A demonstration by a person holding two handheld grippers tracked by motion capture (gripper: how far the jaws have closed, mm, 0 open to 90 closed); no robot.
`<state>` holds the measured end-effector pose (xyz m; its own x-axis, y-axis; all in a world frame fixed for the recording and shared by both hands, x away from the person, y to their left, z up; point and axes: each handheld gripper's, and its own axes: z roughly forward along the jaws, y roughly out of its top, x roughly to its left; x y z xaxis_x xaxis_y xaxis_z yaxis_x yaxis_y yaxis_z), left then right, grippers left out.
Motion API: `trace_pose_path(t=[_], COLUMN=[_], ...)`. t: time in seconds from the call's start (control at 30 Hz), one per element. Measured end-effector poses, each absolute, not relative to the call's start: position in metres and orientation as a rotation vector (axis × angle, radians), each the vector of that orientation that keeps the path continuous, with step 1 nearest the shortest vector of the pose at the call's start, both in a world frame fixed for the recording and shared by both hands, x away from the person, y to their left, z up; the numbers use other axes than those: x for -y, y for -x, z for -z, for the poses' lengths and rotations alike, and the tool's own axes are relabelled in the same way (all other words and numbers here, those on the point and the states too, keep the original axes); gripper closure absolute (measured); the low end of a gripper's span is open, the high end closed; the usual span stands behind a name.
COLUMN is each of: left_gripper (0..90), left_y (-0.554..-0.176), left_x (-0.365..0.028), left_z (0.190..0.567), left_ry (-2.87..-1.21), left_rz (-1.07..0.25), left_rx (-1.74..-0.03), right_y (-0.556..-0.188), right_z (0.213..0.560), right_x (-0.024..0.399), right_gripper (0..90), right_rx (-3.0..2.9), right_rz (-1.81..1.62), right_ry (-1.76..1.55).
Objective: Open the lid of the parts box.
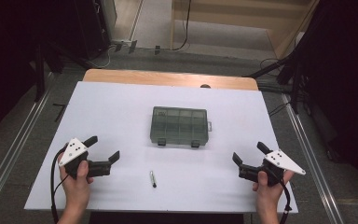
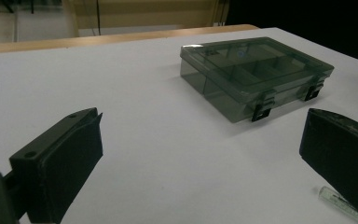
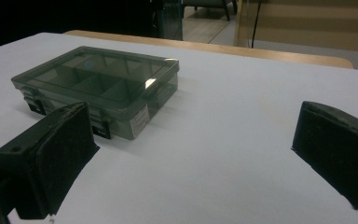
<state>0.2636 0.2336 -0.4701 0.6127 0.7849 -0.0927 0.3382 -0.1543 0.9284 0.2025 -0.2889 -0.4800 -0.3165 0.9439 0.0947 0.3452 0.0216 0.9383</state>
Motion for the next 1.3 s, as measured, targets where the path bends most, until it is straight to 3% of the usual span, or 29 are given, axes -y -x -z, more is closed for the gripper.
trace_pose_path(t=[0.73,1.03,1.3], left_gripper=[0.0,0.0,0.0], left_y=[-0.297,-0.308,-0.321], left_x=[-0.180,-0.171,-0.166], left_z=[0.466,0.467,0.466], left_ry=[-1.781,-1.816,-1.780], left_rz=[-0.452,-0.489,-0.435], left_rx=[-0.869,-0.860,-0.872], right_y=[-0.241,-0.253,-0.266], right_z=[0.472,0.469,0.465], right_x=[0.272,0.258,0.243], right_gripper=[0.0,0.0,0.4], right_rx=[-1.714,-1.725,-1.740], right_rz=[-1.330,-1.356,-1.408], right_ry=[-1.346,-1.328,-1.305])
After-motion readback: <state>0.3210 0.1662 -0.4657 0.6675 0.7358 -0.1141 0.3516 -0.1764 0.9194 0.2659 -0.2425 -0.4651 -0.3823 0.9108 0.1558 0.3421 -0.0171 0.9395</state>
